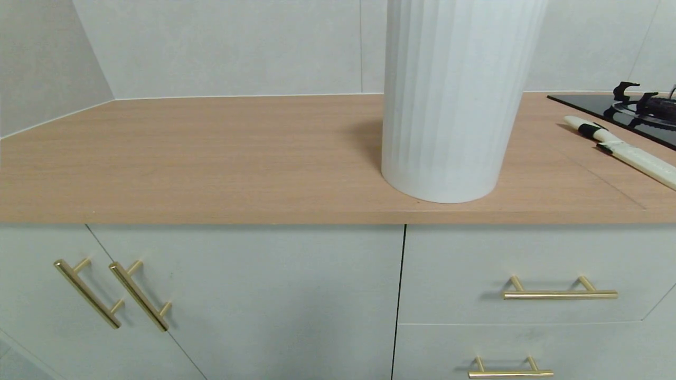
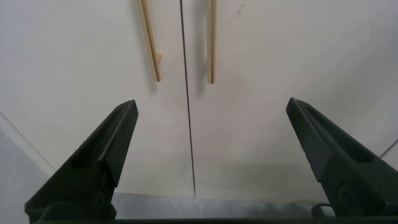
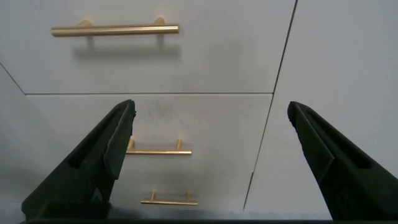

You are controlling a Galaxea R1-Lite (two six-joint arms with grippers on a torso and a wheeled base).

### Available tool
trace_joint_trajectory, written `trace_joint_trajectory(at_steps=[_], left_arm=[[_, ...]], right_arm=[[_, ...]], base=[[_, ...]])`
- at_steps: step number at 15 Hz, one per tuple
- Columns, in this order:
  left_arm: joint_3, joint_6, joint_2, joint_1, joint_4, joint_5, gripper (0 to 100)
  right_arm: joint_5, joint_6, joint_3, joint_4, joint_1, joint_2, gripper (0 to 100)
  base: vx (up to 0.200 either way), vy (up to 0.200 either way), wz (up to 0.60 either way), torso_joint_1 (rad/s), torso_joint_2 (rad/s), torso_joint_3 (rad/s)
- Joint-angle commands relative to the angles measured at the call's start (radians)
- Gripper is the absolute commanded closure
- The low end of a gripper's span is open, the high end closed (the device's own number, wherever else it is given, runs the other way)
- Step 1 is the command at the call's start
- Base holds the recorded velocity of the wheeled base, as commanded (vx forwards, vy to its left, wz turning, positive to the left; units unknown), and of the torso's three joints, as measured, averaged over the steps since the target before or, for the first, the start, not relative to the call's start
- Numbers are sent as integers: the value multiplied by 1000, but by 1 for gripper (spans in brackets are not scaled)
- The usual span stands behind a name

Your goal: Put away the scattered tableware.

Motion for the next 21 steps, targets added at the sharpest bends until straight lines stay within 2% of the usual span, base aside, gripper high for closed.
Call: trace_joint_trajectory(at_steps=[1,4,13,21], left_arm=[[0,0,0,0,-1,0,0],[0,0,0,0,1,0,0],[0,-1,0,0,-1,0,0],[0,-9,0,0,1,0,0]], right_arm=[[0,0,0,0,1,1,0],[2,0,0,0,1,1,0],[2,-5,0,0,1,1,0],[0,-5,0,0,1,1,0]], base=[[0,0,0,0,0,0],[0,0,0,0,0,0],[0,-200,0,1,5,2],[0,0,0,0,0,0]])
